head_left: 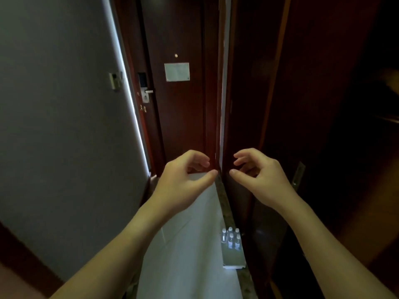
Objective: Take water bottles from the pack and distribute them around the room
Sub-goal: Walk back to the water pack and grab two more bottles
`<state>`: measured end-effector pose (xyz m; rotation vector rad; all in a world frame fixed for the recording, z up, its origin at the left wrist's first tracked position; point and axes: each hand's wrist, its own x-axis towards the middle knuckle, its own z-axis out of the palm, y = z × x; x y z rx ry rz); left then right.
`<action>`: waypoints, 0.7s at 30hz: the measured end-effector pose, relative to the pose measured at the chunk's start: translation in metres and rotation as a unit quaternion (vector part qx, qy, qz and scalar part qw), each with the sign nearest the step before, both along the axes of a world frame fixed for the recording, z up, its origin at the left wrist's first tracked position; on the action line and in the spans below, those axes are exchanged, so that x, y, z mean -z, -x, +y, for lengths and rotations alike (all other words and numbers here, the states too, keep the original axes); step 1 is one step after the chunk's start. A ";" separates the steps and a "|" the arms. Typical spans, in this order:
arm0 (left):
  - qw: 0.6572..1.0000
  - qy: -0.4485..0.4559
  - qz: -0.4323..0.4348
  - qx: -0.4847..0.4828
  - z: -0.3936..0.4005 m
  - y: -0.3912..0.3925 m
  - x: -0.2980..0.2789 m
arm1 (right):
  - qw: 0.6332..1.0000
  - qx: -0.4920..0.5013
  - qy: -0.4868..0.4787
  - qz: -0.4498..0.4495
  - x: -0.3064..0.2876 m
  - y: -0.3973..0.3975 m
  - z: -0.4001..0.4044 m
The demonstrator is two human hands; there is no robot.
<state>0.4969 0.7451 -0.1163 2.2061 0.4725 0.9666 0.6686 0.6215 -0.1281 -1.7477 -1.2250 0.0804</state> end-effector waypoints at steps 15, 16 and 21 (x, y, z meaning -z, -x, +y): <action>0.978 0.111 0.087 0.151 0.239 -0.233 0.130 | 0.978 0.137 0.087 0.134 0.139 -0.163 0.195; 0.974 0.128 0.095 0.159 0.246 -0.251 0.141 | 0.975 0.148 0.093 0.139 0.149 -0.178 0.201; 0.967 0.159 0.121 0.159 0.270 -0.332 0.211 | 0.963 0.188 0.074 0.179 0.217 -0.254 0.231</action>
